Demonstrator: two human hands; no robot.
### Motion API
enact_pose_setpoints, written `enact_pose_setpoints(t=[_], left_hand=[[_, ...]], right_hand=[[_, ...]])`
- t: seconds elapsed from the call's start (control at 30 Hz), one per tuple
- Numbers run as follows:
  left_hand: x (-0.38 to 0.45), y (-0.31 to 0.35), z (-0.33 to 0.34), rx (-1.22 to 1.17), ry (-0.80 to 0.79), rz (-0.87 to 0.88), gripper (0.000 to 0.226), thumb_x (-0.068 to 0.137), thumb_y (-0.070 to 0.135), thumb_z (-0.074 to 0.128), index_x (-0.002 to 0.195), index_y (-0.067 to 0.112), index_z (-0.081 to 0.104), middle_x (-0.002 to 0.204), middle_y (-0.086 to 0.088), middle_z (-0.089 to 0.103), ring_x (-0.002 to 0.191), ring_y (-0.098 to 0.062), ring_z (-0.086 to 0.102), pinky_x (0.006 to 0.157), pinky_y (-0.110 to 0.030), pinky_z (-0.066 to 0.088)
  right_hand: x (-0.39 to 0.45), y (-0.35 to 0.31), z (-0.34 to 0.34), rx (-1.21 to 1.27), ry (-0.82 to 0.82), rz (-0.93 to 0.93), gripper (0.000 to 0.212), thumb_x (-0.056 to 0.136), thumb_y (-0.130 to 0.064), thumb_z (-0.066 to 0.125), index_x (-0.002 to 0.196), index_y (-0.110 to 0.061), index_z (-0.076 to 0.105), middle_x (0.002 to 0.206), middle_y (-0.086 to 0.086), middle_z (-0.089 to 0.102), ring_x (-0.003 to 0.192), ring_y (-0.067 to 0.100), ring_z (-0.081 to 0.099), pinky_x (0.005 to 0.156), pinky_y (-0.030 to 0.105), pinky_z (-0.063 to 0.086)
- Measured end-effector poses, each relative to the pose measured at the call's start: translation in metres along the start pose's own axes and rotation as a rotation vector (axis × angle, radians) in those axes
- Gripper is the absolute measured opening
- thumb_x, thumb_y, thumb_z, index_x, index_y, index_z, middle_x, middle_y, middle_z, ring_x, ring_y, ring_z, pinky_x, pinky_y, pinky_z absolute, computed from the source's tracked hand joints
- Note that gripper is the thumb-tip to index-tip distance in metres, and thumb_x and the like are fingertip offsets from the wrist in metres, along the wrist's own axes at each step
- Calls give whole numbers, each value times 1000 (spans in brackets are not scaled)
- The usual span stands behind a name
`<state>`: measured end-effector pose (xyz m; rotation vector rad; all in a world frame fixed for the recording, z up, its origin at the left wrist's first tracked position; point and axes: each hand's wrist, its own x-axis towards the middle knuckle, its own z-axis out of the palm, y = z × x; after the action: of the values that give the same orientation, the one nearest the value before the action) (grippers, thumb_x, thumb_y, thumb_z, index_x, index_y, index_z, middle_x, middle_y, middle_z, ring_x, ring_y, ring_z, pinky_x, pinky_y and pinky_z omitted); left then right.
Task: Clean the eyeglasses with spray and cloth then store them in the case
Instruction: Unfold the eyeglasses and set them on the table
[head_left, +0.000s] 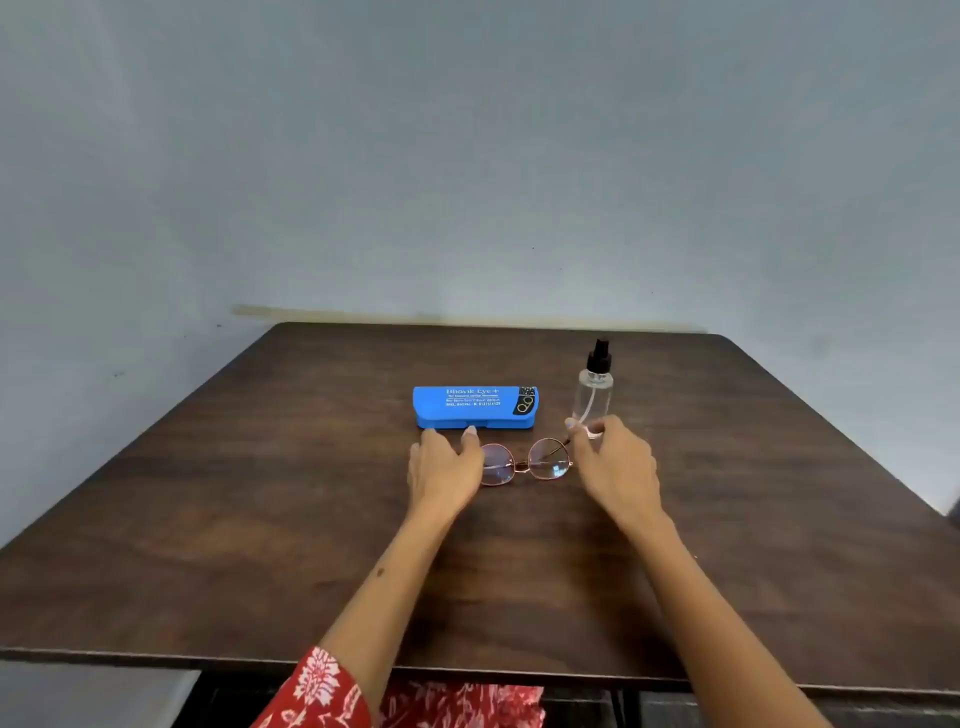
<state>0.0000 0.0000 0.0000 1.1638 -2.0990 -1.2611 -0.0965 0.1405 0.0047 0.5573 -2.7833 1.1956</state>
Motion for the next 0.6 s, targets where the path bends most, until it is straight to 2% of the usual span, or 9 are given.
enact_pose_setpoints(t=[0.07, 0.13, 0.2, 0.23, 0.3, 0.37, 0.5, 0.6], left_hand=[[3, -4, 0, -22, 31, -54, 57, 88, 48, 49, 125, 5, 44, 119, -12, 56, 105, -33, 61, 96, -43, 47], [4, -7, -1, -44, 36, -74, 52, 87, 45, 52, 120, 5, 47, 107, -12, 63, 96, -31, 66, 93, -42, 49], [5, -6, 0, -106, 14, -64, 36, 89, 39, 54, 108, 8, 55, 80, -5, 67, 77, -25, 71, 89, -38, 52], [6, -7, 0, -136, 2, -54, 25, 89, 36, 56, 94, 12, 59, 71, -1, 65, 67, -21, 70, 87, -36, 54], [6, -6, -2, -188, -13, -46, 21, 89, 32, 59, 75, 16, 57, 73, -1, 67, 58, -16, 68, 82, -34, 56], [7, -8, -3, -248, -34, -56, 20, 89, 31, 61, 74, 16, 60, 85, -7, 70, 57, -15, 68, 74, -30, 58], [16, -11, -3, -307, -56, -79, 23, 88, 32, 63, 77, 12, 65, 77, -5, 68, 57, -15, 68, 77, -35, 59], [23, -10, -1, -317, -81, -87, 30, 88, 33, 62, 77, 6, 69, 70, -6, 68, 55, -15, 67, 77, -37, 59]], right_hand=[[6, 4, 4, 16, -28, 81, 49, 91, -55, 45, 111, -10, 53, 110, 14, 64, 105, 35, 56, 79, 36, 40], [11, 5, 6, 45, -55, 115, 48, 89, -59, 45, 104, -14, 51, 100, 11, 66, 81, 32, 67, 75, 33, 45], [17, 3, 10, 121, -92, 136, 46, 86, -60, 47, 99, -17, 54, 91, 6, 68, 53, 24, 68, 76, 35, 54], [22, 3, 13, 153, -110, 139, 45, 86, -59, 48, 97, -17, 57, 87, 5, 69, 47, 22, 66, 77, 37, 55], [27, 1, 16, 180, -135, 141, 40, 87, -53, 52, 88, -14, 63, 73, 4, 70, 43, 19, 66, 82, 38, 55], [30, 1, 19, 225, -151, 153, 30, 87, -43, 59, 78, -15, 64, 63, 2, 69, 45, 19, 67, 83, 38, 55], [29, 5, 17, 368, -182, 178, 20, 85, -26, 66, 74, -10, 63, 65, 4, 66, 52, 22, 69, 65, 38, 60], [25, 9, 18, 431, -130, 161, 24, 85, -24, 67, 79, -1, 64, 62, 5, 63, 50, 19, 68, 57, 33, 60]])
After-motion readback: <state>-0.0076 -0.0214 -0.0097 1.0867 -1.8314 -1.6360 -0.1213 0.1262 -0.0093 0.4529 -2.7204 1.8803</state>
